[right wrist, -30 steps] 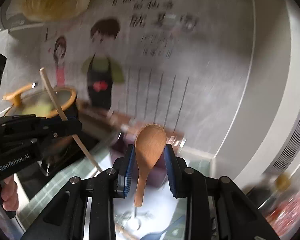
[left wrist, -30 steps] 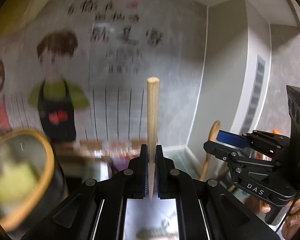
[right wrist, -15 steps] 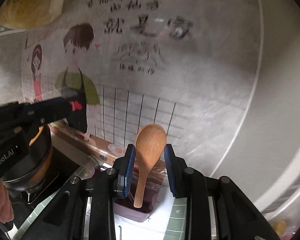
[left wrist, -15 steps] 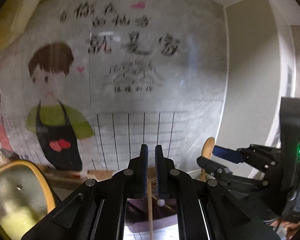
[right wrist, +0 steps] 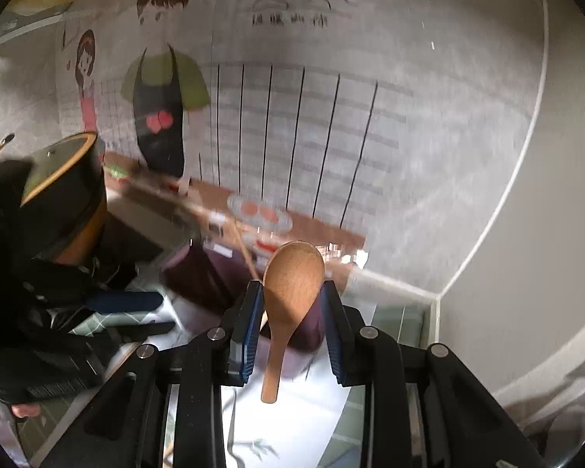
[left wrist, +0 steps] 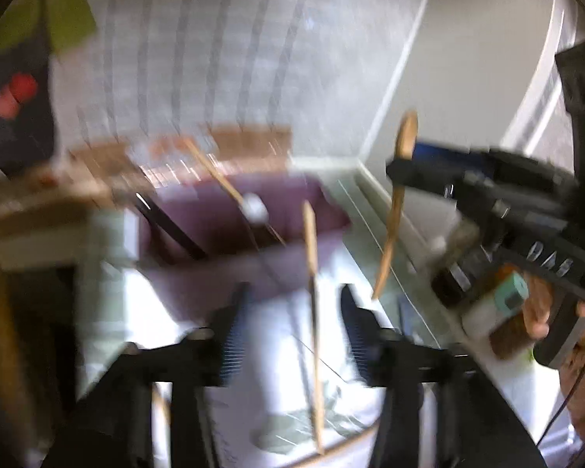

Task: Organize utensils
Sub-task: 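Lower the wooden spoon into the holder and open the right tool while the left drops the chopstick in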

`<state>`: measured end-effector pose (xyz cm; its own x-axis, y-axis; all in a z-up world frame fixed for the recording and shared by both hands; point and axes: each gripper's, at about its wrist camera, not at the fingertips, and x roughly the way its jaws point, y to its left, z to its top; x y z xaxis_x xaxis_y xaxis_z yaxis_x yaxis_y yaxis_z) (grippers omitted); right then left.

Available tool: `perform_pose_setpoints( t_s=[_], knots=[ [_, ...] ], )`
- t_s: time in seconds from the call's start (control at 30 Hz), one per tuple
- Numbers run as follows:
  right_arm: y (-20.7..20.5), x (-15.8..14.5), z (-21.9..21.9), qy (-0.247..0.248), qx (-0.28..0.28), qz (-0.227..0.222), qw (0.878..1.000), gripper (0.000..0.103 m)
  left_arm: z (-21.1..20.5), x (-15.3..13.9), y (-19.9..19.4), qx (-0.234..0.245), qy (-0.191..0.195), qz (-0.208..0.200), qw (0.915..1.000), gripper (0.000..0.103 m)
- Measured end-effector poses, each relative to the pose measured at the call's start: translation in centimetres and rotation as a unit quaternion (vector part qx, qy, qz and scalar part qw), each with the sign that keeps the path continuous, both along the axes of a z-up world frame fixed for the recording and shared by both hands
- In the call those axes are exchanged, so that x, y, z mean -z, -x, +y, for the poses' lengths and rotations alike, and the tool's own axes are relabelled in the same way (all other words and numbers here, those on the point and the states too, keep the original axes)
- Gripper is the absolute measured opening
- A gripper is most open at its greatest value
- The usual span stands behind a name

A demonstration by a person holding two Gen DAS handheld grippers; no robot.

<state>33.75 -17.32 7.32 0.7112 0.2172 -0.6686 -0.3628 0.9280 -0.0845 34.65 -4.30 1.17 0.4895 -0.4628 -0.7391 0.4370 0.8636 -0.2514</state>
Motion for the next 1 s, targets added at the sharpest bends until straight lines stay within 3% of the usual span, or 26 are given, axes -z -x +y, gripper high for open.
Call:
perform_pose_setpoints(
  t_s=[0.1, 0.23, 0.4, 0.43, 0.47, 0.5, 0.53, 0.57, 0.8, 1.0],
  knots=[
    [0.5, 1.3, -1.0, 0.005, 0.004, 0.012, 1.0, 0.028, -2.1, 1.9, 0.3, 0.023, 0.007, 0.028, 0.9993, 0.057],
    [0.8, 2.4, -2.5, 0.009, 0.019, 0.025, 0.999, 0.028, -4.7, 3.8, -0.4, 0.017, -0.046, 0.03, 0.9983, 0.057],
    [1.3, 3.5, -4.2, 0.009, 0.03, 0.042, 0.999, 0.028, -4.5, 5.3, -2.5, -0.018, -0.017, 0.066, 0.9975, 0.054],
    [1.4, 3.6, -4.3, 0.01, 0.031, 0.045, 0.998, 0.028, -4.6, 5.5, -2.8, -0.021, -0.016, 0.065, 0.9975, 0.051],
    [1.5, 3.9, -4.5, 0.011, 0.031, 0.049, 0.998, 0.028, -4.6, 5.5, -3.0, -0.023, -0.02, 0.064, 0.9975, 0.036],
    [1.6, 4.1, -4.6, 0.012, 0.031, 0.053, 0.998, 0.028, -4.6, 5.6, -3.2, -0.025, -0.023, 0.061, 0.9976, 0.015],
    [1.8, 4.4, -4.6, 0.014, 0.03, 0.057, 0.998, 0.028, -4.5, 5.5, -3.1, -0.03, -0.024, 0.055, 0.9978, 0.008],
    [1.9, 4.6, -4.6, 0.015, 0.03, 0.059, 0.998, 0.028, -4.4, 5.4, -2.9, -0.028, -0.021, 0.05, 0.9981, 0.007],
    [3.1, 5.2, -4.0, 0.011, 0.019, 0.068, 0.997, 0.028, -2.7, 2.3, 0.1, -0.041, -0.02, -0.017, 0.9988, 0.006],
    [4.5, 4.0, -2.6, 0.016, 0.004, 0.05, 0.999, 0.028, -0.1, -4.3, 3.9, -0.082, 0.009, -0.107, 0.9908, 0.006]
  ],
)
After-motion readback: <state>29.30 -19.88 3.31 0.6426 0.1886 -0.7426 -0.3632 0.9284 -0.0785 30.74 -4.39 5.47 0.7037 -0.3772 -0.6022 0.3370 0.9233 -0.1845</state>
